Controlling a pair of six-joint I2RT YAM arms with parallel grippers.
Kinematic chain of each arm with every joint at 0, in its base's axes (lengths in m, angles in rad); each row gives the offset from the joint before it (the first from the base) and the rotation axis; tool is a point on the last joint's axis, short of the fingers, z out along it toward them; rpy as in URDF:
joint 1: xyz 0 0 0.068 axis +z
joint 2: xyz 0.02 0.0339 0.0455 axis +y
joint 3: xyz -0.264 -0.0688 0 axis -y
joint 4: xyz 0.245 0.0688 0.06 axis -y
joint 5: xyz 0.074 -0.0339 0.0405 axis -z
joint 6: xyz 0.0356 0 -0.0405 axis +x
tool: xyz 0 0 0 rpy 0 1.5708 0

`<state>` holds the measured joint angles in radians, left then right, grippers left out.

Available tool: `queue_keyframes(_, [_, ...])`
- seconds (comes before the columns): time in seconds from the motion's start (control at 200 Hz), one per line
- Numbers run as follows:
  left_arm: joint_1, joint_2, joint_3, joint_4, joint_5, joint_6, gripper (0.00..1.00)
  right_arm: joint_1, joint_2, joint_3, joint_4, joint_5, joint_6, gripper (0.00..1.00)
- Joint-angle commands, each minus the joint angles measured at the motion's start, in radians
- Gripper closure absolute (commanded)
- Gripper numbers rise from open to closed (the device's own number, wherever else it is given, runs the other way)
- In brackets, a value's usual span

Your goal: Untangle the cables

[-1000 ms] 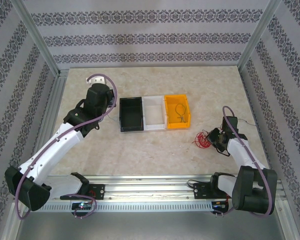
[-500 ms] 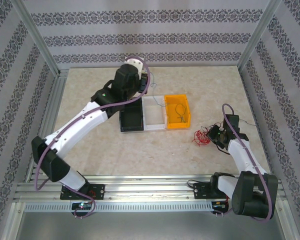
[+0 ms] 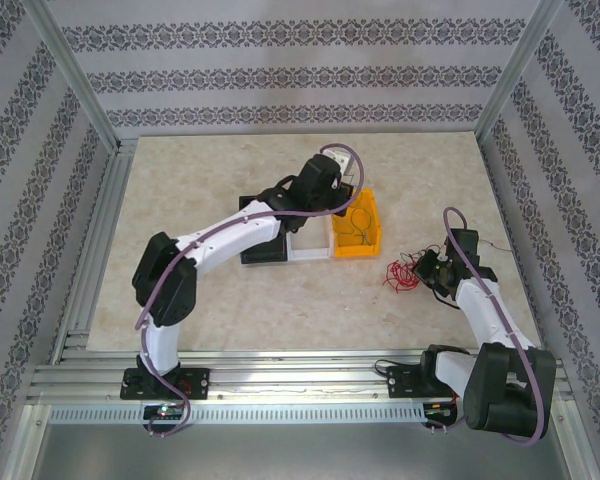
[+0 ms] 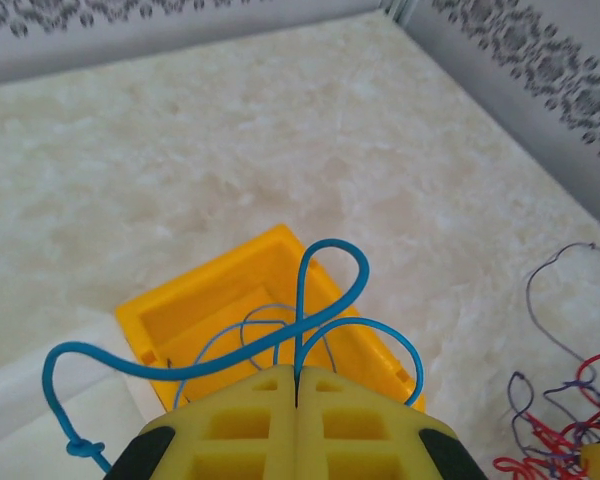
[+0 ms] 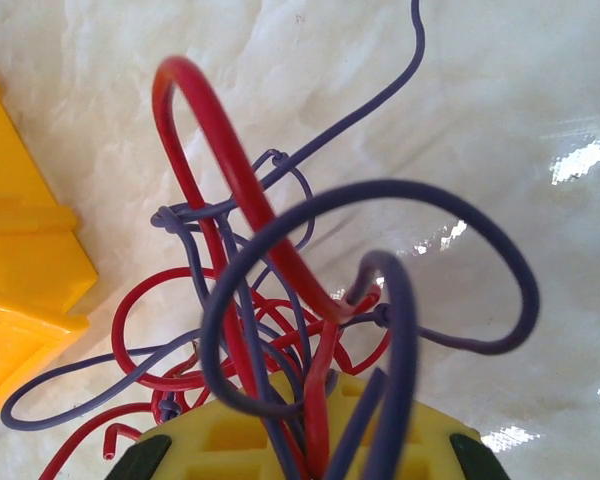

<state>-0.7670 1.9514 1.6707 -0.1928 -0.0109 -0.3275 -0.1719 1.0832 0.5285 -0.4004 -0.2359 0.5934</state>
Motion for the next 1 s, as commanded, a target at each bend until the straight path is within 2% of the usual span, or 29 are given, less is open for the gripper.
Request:
queue_keyframes(0.0, [-0.011, 0.026, 0.036, 0.023, -0.011, -0.049, 1.00, 0.014, -0.017, 0.031, -0.003, -0.027, -0.030, 1.00])
queue_keyframes(0.16, [-0.011, 0.105, 0.059, 0.016, 0.059, -0.080, 1.00, 0.021, -0.019, 0.030, -0.005, -0.024, -0.030, 1.00])
queue_keyframes(0.325, [-0.011, 0.188, 0.128, -0.033, 0.058, -0.100, 1.00, 0.033, -0.017, 0.039, -0.005, -0.019, -0.026, 1.00])
queue_keyframes(0.37, [-0.011, 0.199, 0.146, -0.041, 0.057, -0.100, 0.91, 0.039, -0.018, 0.041, -0.008, -0.016, -0.025, 1.00])
queue_keyframes(0.52, [-0.011, 0.207, 0.194, -0.052, 0.025, -0.070, 0.39, 0.056, -0.016, 0.045, -0.008, -0.011, -0.025, 1.00])
queue_keyframes(0.575, [-0.010, 0.202, 0.223, -0.073, 0.011, -0.058, 0.27, 0.063, -0.012, 0.047, -0.006, -0.010, -0.026, 1.00])
queue_keyframes(0.705, [-0.006, 0.138, 0.211, -0.082, -0.043, -0.050, 0.20, 0.081, -0.014, 0.054, -0.011, 0.003, -0.026, 1.00])
queue_keyframes(0.794, [0.007, 0.063, 0.125, -0.053, -0.021, -0.040, 0.15, 0.093, -0.023, 0.057, -0.016, 0.010, -0.023, 1.00])
queue_keyframes(0.869, [0.011, -0.002, 0.028, -0.034, 0.043, 0.004, 0.14, 0.108, -0.040, 0.062, -0.028, 0.023, -0.023, 1.00])
queue_keyframes(0.999, [0.011, -0.099, -0.165, 0.016, 0.269, 0.085, 0.15, 0.138, -0.085, 0.062, -0.043, 0.028, -0.028, 1.00])
